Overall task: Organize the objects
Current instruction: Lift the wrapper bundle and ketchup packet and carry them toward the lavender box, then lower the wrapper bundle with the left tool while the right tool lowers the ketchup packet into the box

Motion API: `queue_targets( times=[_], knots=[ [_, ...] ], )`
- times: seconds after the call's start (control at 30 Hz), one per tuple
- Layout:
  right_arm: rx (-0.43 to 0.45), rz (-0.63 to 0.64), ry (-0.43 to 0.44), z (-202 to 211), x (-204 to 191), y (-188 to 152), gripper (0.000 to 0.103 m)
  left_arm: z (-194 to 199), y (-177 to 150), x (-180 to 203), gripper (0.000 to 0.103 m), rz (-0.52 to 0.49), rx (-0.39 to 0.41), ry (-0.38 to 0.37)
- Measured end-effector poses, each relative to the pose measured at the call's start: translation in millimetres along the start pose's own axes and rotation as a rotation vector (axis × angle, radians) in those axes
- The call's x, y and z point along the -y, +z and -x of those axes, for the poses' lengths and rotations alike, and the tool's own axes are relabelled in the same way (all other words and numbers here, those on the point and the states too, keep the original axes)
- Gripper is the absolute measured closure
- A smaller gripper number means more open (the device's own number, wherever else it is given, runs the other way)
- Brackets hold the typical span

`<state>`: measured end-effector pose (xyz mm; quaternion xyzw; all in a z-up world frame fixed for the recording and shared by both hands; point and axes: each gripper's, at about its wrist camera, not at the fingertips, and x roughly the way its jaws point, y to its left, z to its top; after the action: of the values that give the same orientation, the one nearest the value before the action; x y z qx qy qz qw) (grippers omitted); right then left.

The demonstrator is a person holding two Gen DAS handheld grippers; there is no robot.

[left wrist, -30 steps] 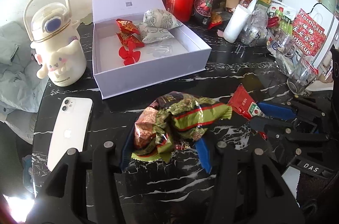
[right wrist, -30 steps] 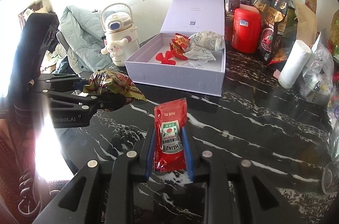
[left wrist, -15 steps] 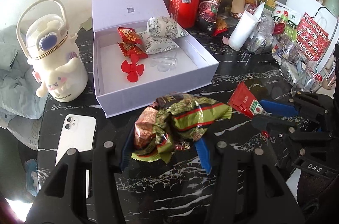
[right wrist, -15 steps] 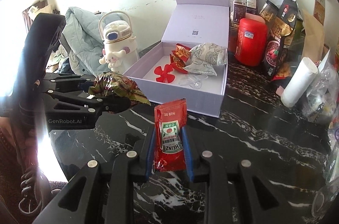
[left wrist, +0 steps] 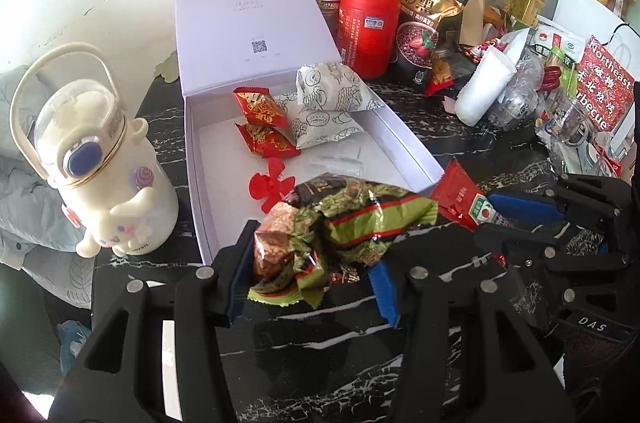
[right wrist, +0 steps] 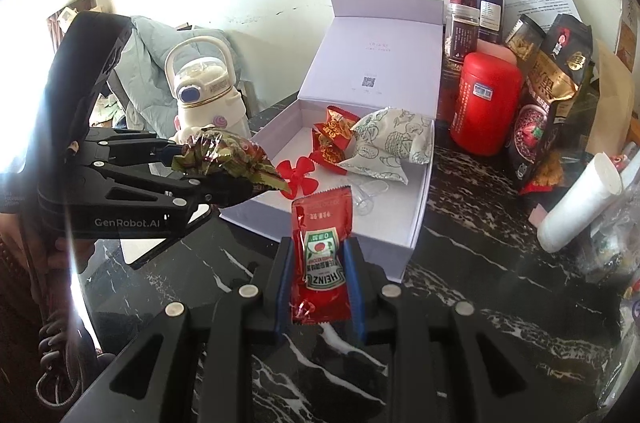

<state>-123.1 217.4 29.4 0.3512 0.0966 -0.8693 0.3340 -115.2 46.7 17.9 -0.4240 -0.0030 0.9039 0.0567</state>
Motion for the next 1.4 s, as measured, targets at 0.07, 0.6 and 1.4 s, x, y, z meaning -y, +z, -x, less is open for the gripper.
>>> queue_targets(
  times=[0.07, 0.6, 1.4],
  knots=[
    [0.002, 0.009, -0.008, -4.5, 2.2, 5.6, 0.078, -5.7, 7.8, -3.0, 0.054, -0.004, 0.001, -0.001],
    [-0.003, 0.018, 0.019, -52.4, 23.2, 48.6, 0.078, -46.3, 42.9, -29.5, 0.054, -0.001, -0.027, 0.016],
    [-0.082, -0.003, 0.028, -98.7, 45.3, 57.5, 0.079, -97.2, 55.5, -41.1, 0.054, -0.066, -0.089, 0.057]
  ],
)
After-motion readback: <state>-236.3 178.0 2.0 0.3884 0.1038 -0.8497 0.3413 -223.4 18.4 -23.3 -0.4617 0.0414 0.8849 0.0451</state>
